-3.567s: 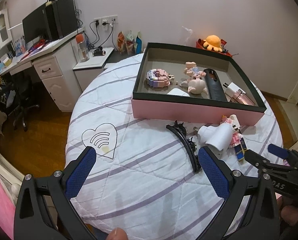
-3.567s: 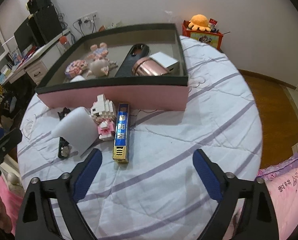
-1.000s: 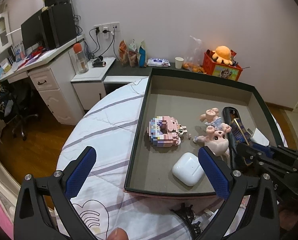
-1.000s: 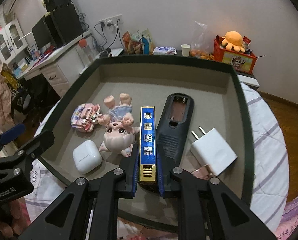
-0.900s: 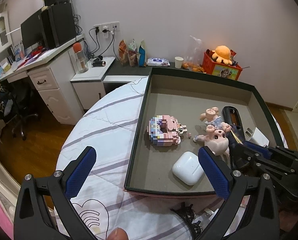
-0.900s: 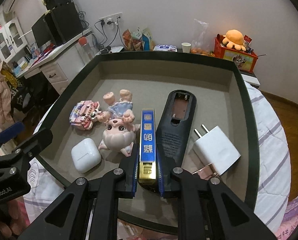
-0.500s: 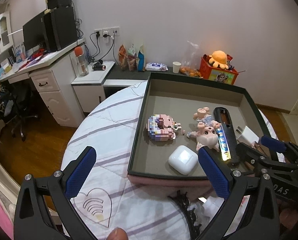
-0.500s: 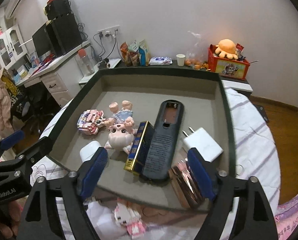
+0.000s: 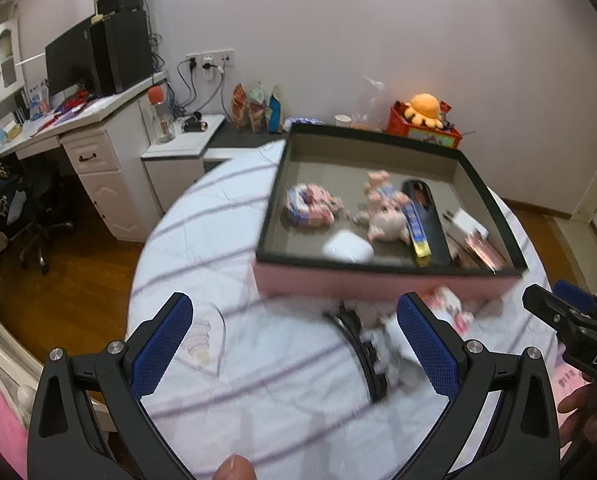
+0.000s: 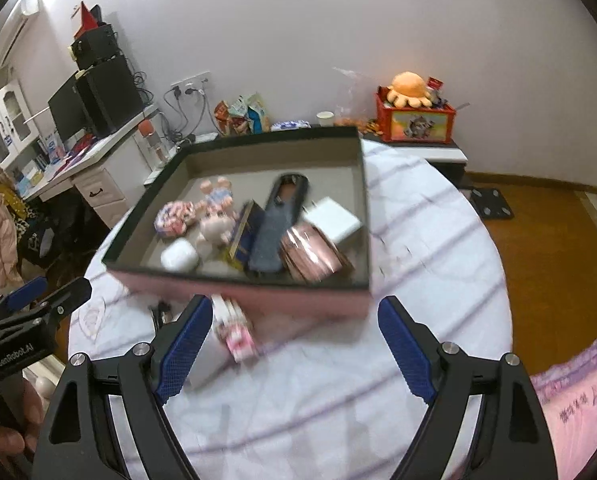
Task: Organize rigid objects
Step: 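Move the left gripper down to the black hair clip, then grasp the black hair clip with the left gripper and lift it, then carry the hair clip into the tray and open the left gripper, then move the right gripper to the white plug-in device on the bed, then grasp the white plug-in device with the right gripper and lift it, then carry the device into the tray corner and open the right gripper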
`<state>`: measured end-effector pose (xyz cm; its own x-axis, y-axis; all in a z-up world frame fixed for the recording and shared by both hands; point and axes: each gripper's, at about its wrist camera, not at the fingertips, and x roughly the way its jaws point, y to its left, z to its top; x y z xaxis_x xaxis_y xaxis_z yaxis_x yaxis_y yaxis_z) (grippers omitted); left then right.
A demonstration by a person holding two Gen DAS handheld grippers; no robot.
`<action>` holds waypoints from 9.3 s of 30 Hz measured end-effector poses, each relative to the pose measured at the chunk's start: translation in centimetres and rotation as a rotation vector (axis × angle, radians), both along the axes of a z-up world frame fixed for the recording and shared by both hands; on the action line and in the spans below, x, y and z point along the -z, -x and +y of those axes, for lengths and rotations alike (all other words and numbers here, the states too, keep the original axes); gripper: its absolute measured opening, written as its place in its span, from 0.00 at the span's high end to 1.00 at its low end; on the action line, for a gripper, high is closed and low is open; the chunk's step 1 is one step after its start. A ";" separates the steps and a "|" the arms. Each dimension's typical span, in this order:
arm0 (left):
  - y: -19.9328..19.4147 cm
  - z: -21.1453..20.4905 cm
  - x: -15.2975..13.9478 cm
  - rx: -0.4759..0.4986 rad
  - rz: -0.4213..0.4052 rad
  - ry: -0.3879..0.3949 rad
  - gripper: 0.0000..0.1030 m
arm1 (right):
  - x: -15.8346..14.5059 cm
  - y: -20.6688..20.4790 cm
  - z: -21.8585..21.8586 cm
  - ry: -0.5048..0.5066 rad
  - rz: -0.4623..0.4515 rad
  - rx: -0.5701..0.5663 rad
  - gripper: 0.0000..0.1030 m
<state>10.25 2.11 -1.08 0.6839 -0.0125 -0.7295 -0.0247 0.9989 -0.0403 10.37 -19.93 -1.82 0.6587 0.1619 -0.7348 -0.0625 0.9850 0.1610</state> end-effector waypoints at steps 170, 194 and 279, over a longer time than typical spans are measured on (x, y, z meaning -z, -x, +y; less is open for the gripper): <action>4.0 3.3 0.4 -0.036 -0.006 0.015 0.00 | 2.4 2.5 5.5 0.048 0.079 -0.128 0.16; 0.7 7.9 4.9 -0.027 0.091 0.091 0.00 | 7.8 -1.6 9.8 0.108 0.144 -0.068 0.21; -14.5 -2.4 -3.0 0.046 -0.062 -0.009 0.00 | -1.6 -15.5 0.8 0.104 -0.024 0.001 0.17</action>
<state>24.71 -0.32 1.94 0.7265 -0.0381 -0.6861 0.0231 0.9993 -0.0310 25.84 -19.18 -0.21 0.6766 0.0853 -0.7314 -0.0644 0.9963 0.0565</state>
